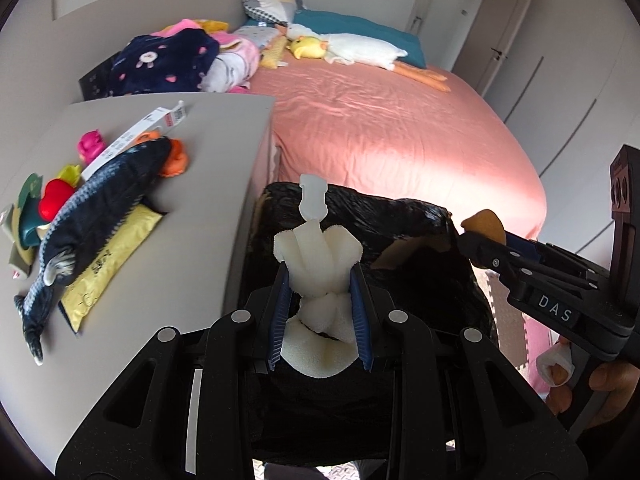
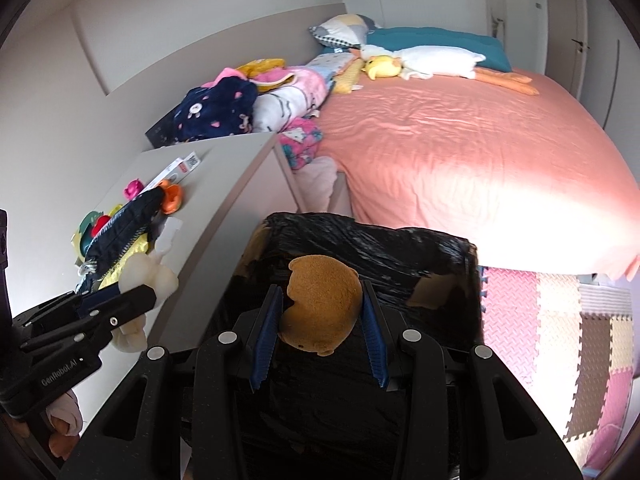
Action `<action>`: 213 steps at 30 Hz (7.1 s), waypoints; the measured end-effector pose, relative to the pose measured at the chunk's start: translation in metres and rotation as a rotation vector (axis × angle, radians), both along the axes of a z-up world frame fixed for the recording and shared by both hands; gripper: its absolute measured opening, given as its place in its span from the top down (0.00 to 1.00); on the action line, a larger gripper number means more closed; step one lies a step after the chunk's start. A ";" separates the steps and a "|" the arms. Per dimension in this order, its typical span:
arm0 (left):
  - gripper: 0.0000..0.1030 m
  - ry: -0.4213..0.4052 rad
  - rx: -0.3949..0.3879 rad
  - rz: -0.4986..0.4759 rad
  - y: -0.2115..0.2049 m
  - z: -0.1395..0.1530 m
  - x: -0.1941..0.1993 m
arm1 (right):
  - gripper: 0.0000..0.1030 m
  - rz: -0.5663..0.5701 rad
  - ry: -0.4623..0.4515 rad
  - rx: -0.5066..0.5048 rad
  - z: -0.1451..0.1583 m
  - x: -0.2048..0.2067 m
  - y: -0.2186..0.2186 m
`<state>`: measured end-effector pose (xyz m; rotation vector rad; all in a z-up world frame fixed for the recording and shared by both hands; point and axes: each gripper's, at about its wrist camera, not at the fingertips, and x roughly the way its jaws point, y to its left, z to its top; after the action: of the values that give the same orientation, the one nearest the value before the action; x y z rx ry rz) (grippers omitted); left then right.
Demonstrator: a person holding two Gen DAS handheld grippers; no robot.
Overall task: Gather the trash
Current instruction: 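Carry both items over the black trash bin and open both tools, then grasp the stuffed fish toy with the left tool, then grasp the orange toy with the right tool while the left tool holds the fish, then drop the orange toy and the fish into the trash bin, opening both tools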
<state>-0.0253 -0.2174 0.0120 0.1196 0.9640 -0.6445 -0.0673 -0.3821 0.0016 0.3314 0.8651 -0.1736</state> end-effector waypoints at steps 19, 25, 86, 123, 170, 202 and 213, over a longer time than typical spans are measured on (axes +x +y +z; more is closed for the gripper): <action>0.06 0.021 0.110 0.007 -0.017 -0.023 0.006 | 0.17 -0.178 0.023 0.009 -0.009 -0.012 -0.025; 0.06 0.009 0.118 0.034 -0.005 -0.022 0.008 | 0.17 -0.131 0.024 -0.002 -0.007 0.000 -0.013; 0.31 0.002 0.177 0.290 0.132 -0.040 0.146 | 0.17 0.228 0.049 0.036 -0.022 0.139 0.113; 0.69 0.000 -0.049 0.384 0.178 0.022 0.122 | 0.24 0.425 0.073 -0.117 -0.045 0.262 0.175; 0.68 -0.161 -0.209 0.306 0.175 0.098 0.042 | 0.60 0.337 -0.093 -0.086 0.034 0.158 0.122; 0.67 -0.094 -0.211 -0.004 0.047 0.079 0.039 | 0.95 0.079 -0.099 -0.076 0.042 0.064 0.004; 0.47 -0.058 -0.138 -0.093 0.004 0.063 0.041 | 0.95 -0.022 -0.122 -0.073 0.051 0.037 -0.031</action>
<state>0.0154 -0.2132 0.0753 0.0607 0.8592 -0.7872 -0.0307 -0.4127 0.0522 0.2807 0.7328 -0.2023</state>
